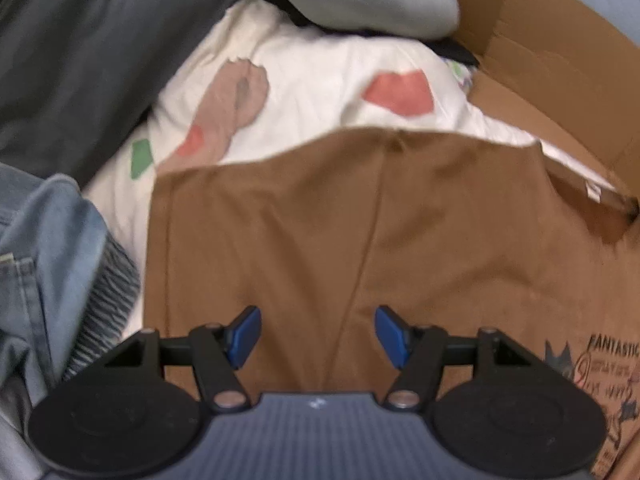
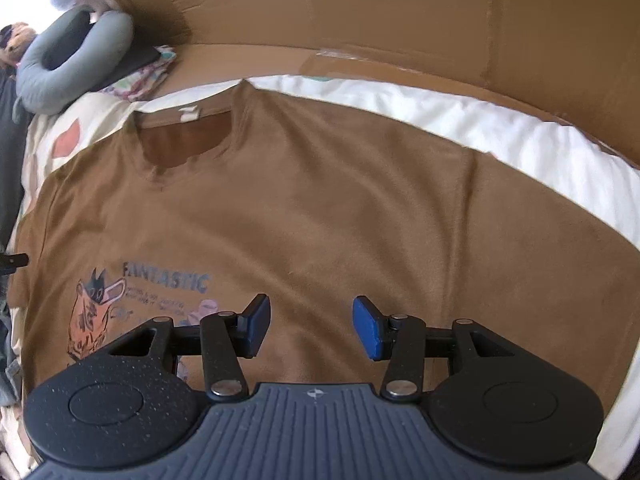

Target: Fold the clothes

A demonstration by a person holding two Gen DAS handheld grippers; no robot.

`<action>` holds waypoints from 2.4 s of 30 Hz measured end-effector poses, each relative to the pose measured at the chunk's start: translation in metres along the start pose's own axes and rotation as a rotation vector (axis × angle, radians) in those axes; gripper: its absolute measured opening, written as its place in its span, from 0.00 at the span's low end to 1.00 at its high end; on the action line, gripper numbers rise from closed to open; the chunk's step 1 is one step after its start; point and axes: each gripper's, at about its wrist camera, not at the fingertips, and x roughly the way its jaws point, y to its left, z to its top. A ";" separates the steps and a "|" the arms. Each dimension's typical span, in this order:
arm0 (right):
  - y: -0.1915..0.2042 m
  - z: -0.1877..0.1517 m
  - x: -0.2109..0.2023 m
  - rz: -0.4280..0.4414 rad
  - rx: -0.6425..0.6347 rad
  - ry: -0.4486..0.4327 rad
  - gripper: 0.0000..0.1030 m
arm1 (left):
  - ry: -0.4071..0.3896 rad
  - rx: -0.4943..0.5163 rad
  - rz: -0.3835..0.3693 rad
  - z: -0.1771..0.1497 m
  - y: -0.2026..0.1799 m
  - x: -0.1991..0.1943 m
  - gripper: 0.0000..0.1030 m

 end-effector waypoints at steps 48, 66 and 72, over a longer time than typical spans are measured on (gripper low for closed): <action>0.071 -0.099 -0.299 -0.045 -0.153 -0.113 0.65 | 0.001 0.090 -0.171 -0.100 0.051 -0.297 0.71; 0.063 -0.143 -0.306 0.097 -0.084 -0.151 0.66 | -0.054 0.025 -0.104 -0.162 0.065 -0.334 0.71; 0.058 -0.168 -0.284 0.188 -0.055 -0.147 0.65 | -0.055 0.029 -0.090 -0.186 0.074 -0.326 0.72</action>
